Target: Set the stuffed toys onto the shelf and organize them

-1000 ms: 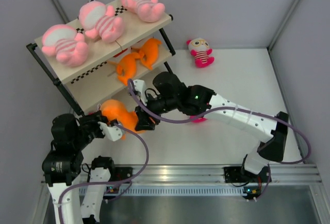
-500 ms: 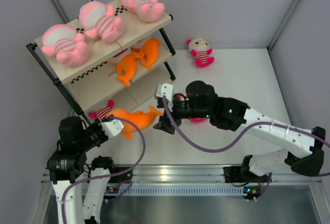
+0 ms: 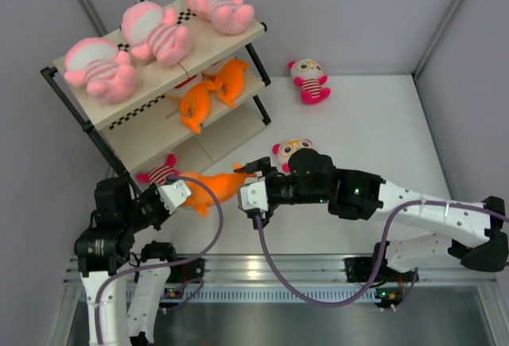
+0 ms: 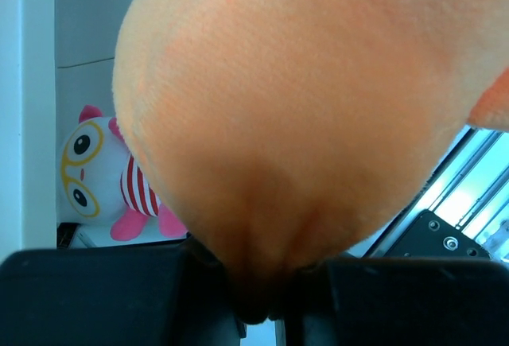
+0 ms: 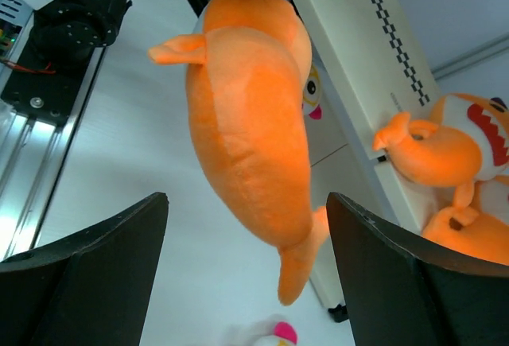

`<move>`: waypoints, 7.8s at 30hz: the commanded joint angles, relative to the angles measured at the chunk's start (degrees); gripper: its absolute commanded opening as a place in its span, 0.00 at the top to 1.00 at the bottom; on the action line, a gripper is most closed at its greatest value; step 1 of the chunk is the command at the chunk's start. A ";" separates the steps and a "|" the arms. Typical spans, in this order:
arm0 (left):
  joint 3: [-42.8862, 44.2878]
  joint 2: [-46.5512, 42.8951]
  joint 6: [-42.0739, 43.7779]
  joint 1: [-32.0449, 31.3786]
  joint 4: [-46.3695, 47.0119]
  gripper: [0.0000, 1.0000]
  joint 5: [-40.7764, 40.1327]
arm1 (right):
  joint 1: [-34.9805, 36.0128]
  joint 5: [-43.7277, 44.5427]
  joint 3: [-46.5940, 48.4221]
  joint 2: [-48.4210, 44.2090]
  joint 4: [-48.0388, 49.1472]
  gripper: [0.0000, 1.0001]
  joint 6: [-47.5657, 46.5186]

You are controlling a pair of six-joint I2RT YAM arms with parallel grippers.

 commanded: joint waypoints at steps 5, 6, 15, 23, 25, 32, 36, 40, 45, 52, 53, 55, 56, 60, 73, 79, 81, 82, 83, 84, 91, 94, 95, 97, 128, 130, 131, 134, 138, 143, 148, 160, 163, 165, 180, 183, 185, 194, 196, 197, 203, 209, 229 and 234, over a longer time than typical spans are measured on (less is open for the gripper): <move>0.40 1.21 -0.54 0.20 0.03 1.00 2.54 | 0.40 -0.26 4.29 4.94 5.34 0.19 -5.94; 0.58 1.21 -0.62 0.29 0.11 1.00 2.53 | 0.40 -0.61 4.55 5.37 5.34 0.19 -5.85; 1.37 0.07 -1.77 0.29 0.03 1.00 2.01 | 0.40 3.25 7.27 10.21 5.51 0.85 6.59; 7.77 -5.81 -13.79 0.29 1.08 0.20 -13.09 | -1.88 3.70 9.39 11.27 4.10 1.00 36.71; 11.62 -9.49 -14.42 0.20 0.99 0.10 -16.17 | -3.55 2.12 8.95 11.18 6.12 1.00 45.16; 21.84 -16.80 -17.57 0.03 0.99 0.03 -36.54 | -8.92 4.04 5.71 11.53 18.76 1.00 78.83; 22.29 -19.96 -21.01 -1.28 0.99 0.04 -46.84 | -8.66 6.93 3.67 15.65 31.16 1.00 91.16; 22.90 -21.72 -25.06 -2.52 1.08 0.04 -48.18 | -4.80 15.98 6.12 20.13 38.99 1.00 95.22; 22.99 -22.78 -25.32 -2.35 1.08 0.04 -48.97 | -2.07 24.50 14.29 30.57 45.06 1.00 101.63; 23.52 -23.49 -25.59 -2.70 0.99 0.04 -47.21 | -0.31 34.71 29.59 43.86 44.80 1.00 102.96; 23.52 -23.57 -25.50 -2.78 0.99 0.04 -47.39 | -0.22 36.02 31.34 44.83 45.15 1.00 104.00; 23.26 -23.75 -25.41 -2.78 0.99 0.04 -47.65 | -0.13 39.71 32.50 47.91 46.38 1.00 107.76; 23.17 -23.75 -25.41 -2.78 0.99 0.04 -47.82 | -0.13 41.29 34.07 48.96 46.47 1.00 108.66; 22.90 -24.10 -25.41 -2.87 0.99 0.04 -47.74 | -0.30 44.47 46.01 58.45 40.79 0.98 108.84; 23.52 -24.54 -25.76 -4.81 0.55 0.03 -47.83 | -0.74 45.79 50.78 61.63 36.11 0.44 108.85; 23.78 -24.54 -26.29 -4.72 0.20 0.03 -46.86 | 0.74 46.57 50.08 59.17 35.23 0.03 101.13; 24.04 -24.45 -26.38 -4.63 0.20 0.03 -46.86 | 2.15 48.86 49.90 57.33 34.52 0.01 96.22; 24.04 -24.37 -26.38 -4.54 0.20 0.03 -46.86 | 2.33 49.56 49.99 56.71 33.39 0.01 94.89; 24.13 -24.36 -26.29 -4.46 0.20 0.03 -46.77 | 2.59 51.31 49.99 55.58 32.16 0.01 93.92; 24.13 -24.36 -26.38 -4.45 0.20 0.03 -46.68 | 2.86 52.02 49.12 54.87 29.71 0.01 93.47; 24.22 -24.19 -26.47 -4.10 0.20 0.03 -45.98 | 2.86 51.86 43.84 50.12 26.00 0.01 96.01; 24.57 -23.93 -26.55 -4.02 0.20 0.03 -45.46 | 2.86 51.86 41.21 49.15 26.25 0.01 98.03; 24.75 -23.84 -26.64 -4.02 0.12 0.03 -45.37 | 2.86 51.86 40.42 48.54 26.78 0.01 98.30; 24.75 -24.10 -26.64 -3.93 0.12 0.03 -45.36 | 2.86 51.59 38.66 48.18 27.92 0.01 98.39; 25.63 -24.54 -25.85 -3.58 -0.68 0.03 -44.49 | 0.14 45.44 36.63 46.86 21.42 0.01 96.45; 25.71 -24.54 -25.76 -3.58 -0.76 0.03 -44.57 | 0.05 45.88 36.11 46.69 21.60 0.05 96.45; 25.71 -24.45 -25.67 -3.58 -0.76 0.03 -44.66 | 0.05 45.79 35.58 46.51 22.21 0.08 97.24; 25.54 -24.45 -25.59 -3.58 -0.76 0.03 -44.49 | 0.05 45.36 32.68 45.90 25.11 0.35 99.17; 25.36 -24.63 -25.59 -3.58 -0.85 0.03 -44.48 | -0.04 44.74 33.55 46.69 25.30 0.75 100.32; 25.63 -24.80 -25.50 -3.58 -1.03 0.03 -44.49 | -0.13 42.11 35.83 47.48 26.34 1.00 101.99; 25.01 -24.81 -25.50 -3.58 -1.03 0.03 -44.22 | -0.13 37.88 42.07 50.11 27.31 1.00 101.73; 25.54 -24.71 -24.80 -3.93 -1.03 0.03 -45.80 | -3.29 35.86 61.77 64.27 20.72 0.58 106.91; 25.36 -24.80 -24.71 -4.10 -1.03 0.02 -46.07 | -3.56 36.21 60.72 63.74 20.02 0.43 106.39; 25.36 -24.89 -24.71 -4.10 -1.03 0.02 -45.63 | -3.56 37.17 58.97 61.91 20.02 0.40 106.12; 25.19 -24.98 -24.71 -4.10 -1.03 0.02 -45.45 | -2.15 39.72 46.92 51.70 25.38 0.32 100.16; 24.31 -25.50 -24.53 -4.10 -1.29 0.02 -45.45 | -1.36 40.87 44.72 48.90 26.17 0.32 98.22; 22.56 -26.21 -24.44 -4.10 -1.55 0.02 -45.54 | -0.66 41.05 40.60 46.61 26.96 0.32 96.73; 14.92 -26.39 -22.69 -4.10 -4.63 0.02 -46.16 | 0.75 40.07 11.43 19.91 16.20 0.30 81.52; 13.68 -26.39 -22.69 -4.10 -4.63 0.02 -45.81 | 0.05 42.80 4.84 11.73 9.68 0.28 81.25; 12.54 -26.47 -22.69 -4.10 -4.63 0.02 -45.54 | -0.65 43.33 2.29 8.75 4.25 0.27 82.12; 6.49 -26.56 -23.56 -4.10 -5.51 0.03 -46.06 | -18.29 37.27 -22.40 -17.07 -4.94 0.25 87.76; 0.50 -26.56 -24.18 -3.75 -5.51 0.04 -45.37 | -38.34 24.11 -35.43 -21.70 -0.21 0.18 83.72; -6.36 -26.56 -23.04 0.20 -4.72 0.07 -38.16 | -46.72 5.46 -38.78 -3.40 21.68 1.00 74.67; -7.07 -26.56 -23.39 0.90 -2.79 0.08 -37.19 | -40.66 8.95 -31.34 -7.90 19.15 1.00 67.98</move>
